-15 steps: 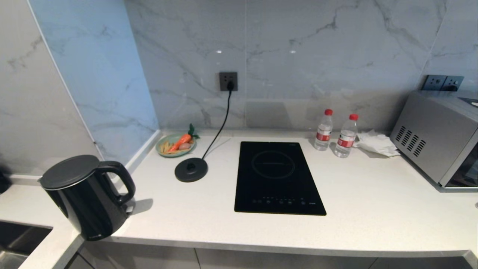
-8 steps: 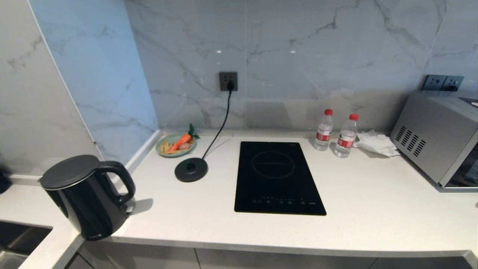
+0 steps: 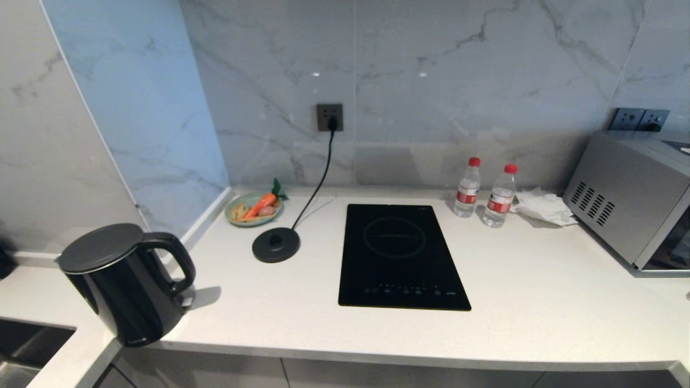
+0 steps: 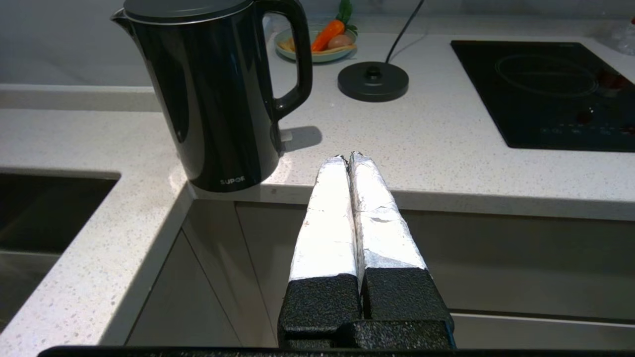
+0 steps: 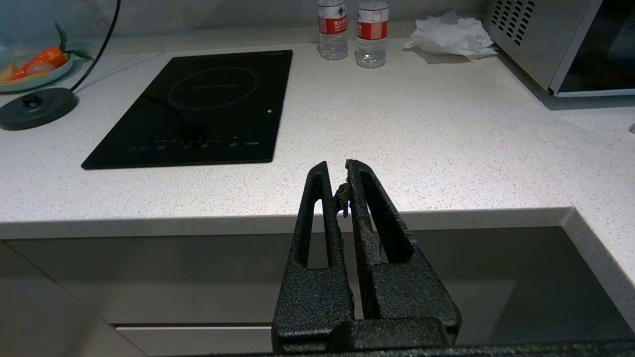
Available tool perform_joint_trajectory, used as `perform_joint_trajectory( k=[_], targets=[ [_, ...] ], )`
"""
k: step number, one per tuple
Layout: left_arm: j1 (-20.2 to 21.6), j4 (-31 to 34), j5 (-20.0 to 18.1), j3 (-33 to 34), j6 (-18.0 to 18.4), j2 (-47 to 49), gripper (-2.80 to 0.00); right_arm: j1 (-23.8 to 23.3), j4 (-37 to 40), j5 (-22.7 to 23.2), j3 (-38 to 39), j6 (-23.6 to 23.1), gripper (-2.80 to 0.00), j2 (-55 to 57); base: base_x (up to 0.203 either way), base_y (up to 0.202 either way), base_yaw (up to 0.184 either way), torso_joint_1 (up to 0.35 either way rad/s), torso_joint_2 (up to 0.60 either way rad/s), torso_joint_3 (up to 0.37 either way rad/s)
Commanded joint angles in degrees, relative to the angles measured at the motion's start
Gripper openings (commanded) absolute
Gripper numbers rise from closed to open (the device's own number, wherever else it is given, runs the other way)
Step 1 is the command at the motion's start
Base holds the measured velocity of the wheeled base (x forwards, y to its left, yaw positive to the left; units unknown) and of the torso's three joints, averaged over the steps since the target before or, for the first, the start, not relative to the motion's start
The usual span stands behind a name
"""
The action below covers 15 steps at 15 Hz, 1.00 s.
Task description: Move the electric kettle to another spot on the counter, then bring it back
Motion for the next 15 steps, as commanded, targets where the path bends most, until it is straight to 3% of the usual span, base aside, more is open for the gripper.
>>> perform_joint_trajectory(
  k=[1, 3, 11, 15],
  targets=[
    [0.0, 0.12, -0.1, 0.26, 1.76, 0.02, -2.8, 0.01, -0.04, 0.0, 0.0, 0.02, -2.8, 0.09, 0.0, 0.0, 0.0, 0.0, 0.0, 0.0],
    [0.09, 0.96, -0.28, 0.26, 5.13, 0.02, -2.8, 0.01, -0.01, 0.0, 0.0, 0.02, -2.8, 0.09, 0.0, 0.0, 0.0, 0.0, 0.0, 0.0],
    [-0.09, 0.74, -0.19, 0.26, 3.72, 0.02, -2.8, 0.1, -0.04, 0.0, 0.0, 0.02, -2.8, 0.09, 0.0, 0.0, 0.0, 0.0, 0.0, 0.0],
    [-0.01, 0.65, -0.1, 0.26, 0.41, 0.02, -2.8, 0.1, -0.02, 0.0, -0.09, 0.02, -2.8, 0.07, 0.0, 0.0, 0.0, 0.0, 0.0, 0.0]
  ],
)
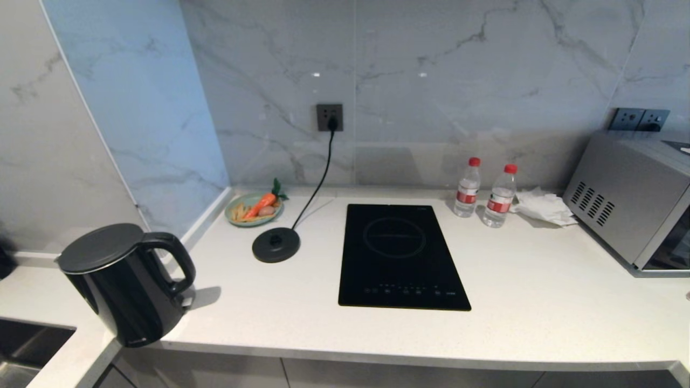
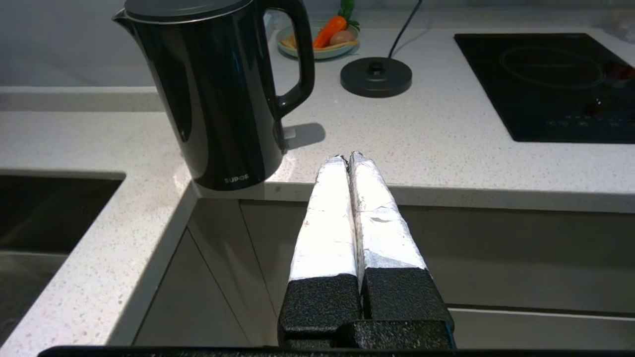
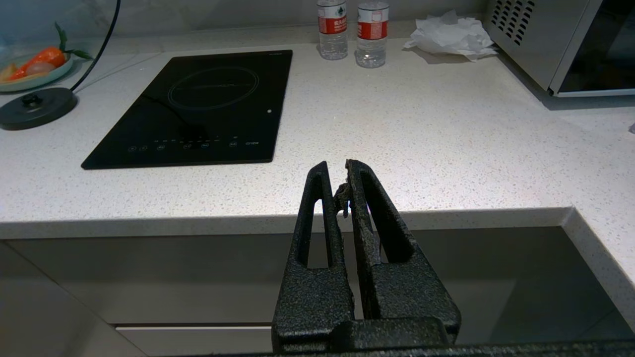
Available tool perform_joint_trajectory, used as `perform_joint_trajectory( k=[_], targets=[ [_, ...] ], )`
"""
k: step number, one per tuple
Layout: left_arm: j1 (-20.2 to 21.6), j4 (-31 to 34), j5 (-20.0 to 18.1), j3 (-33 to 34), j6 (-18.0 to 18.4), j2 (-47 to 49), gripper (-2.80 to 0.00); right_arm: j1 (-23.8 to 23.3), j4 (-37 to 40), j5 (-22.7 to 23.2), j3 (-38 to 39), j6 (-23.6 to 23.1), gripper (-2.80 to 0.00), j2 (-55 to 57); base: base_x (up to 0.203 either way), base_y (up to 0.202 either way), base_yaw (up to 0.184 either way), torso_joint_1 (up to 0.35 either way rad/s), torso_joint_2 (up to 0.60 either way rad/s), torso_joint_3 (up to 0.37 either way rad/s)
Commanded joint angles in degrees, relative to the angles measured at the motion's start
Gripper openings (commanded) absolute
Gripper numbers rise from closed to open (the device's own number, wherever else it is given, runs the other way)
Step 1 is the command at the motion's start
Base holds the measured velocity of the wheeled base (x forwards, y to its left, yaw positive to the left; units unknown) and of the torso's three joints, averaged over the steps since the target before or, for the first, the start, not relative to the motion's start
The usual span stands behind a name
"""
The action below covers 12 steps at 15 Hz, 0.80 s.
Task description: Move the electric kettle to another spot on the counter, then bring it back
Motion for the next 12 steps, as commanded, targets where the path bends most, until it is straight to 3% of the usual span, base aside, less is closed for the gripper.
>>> perform_joint_trajectory(
  k=[1, 12],
  targets=[
    [0.1, 0.0, -0.03, 0.26, -0.42, 0.02, -2.8, 0.0, -0.06, 0.0, 0.0, 0.02, -2.8, 0.09, 0.0, 0.0, 0.0, 0.0, 0.0, 0.0],
    [0.1, 0.09, -0.03, 0.26, -0.42, 0.02, -2.8, 0.0, 0.12, 0.0, -0.09, 0.02, -2.8, 0.09, 0.0, 0.0, 0.0, 0.0, 0.0, 0.0]
  ],
)
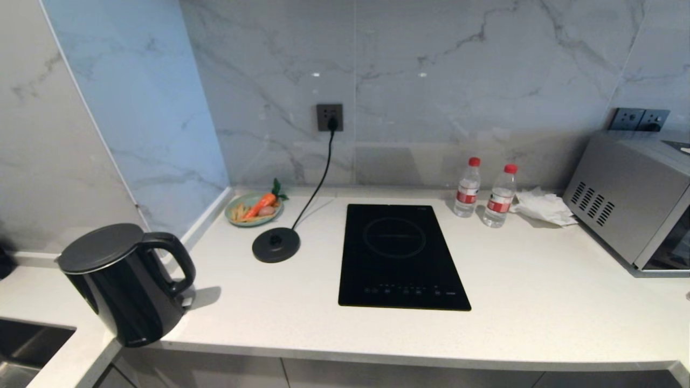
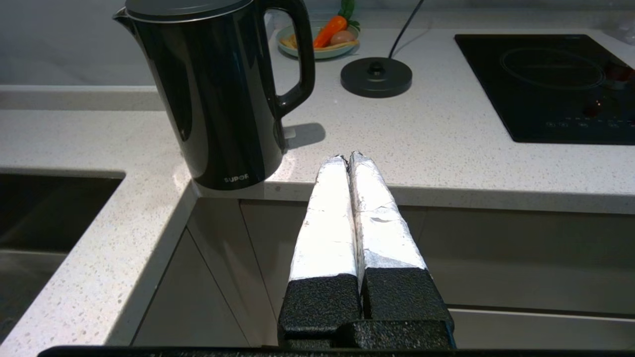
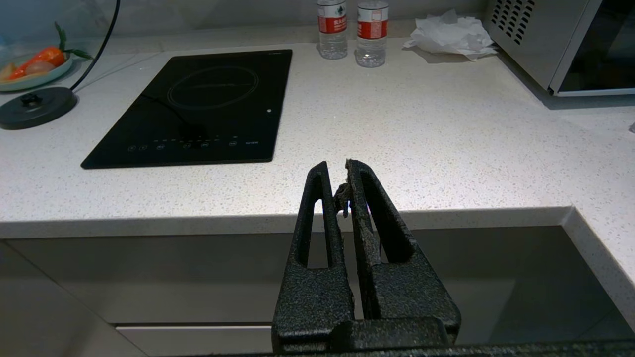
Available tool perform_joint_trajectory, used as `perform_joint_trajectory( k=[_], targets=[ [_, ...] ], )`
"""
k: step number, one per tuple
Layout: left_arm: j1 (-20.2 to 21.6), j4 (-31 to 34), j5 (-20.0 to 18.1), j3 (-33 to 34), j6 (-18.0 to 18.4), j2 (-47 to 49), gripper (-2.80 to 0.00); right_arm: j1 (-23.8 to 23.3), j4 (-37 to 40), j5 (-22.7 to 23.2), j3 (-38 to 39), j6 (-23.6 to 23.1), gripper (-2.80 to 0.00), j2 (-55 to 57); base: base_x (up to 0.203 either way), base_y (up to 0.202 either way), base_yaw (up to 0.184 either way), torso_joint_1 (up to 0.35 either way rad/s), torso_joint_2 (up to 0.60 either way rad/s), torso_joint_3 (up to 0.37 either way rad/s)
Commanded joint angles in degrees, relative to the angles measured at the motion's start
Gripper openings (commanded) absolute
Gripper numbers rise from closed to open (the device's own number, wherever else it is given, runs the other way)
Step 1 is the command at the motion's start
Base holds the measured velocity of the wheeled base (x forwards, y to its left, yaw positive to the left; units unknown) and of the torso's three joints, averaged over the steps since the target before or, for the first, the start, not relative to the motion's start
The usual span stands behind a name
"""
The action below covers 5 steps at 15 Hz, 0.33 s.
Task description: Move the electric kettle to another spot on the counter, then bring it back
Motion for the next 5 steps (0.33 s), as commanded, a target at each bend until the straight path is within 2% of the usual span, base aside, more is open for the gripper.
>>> perform_joint_trajectory(
  k=[1, 5],
  targets=[
    [0.0, 0.03, 0.0, 0.26, 0.02, 0.02, -2.8, 0.0, -0.07, 0.0, -0.06, 0.02, -2.8, 0.09, 0.0, 0.0, 0.0, 0.0, 0.0, 0.0],
    [-0.01, 0.03, 0.0, 0.26, 0.02, 0.02, -2.8, 0.0, -0.07, 0.0, -0.05, 0.02, -2.8, 0.09, 0.0, 0.0, 0.0, 0.0, 0.0, 0.0]
  ],
)
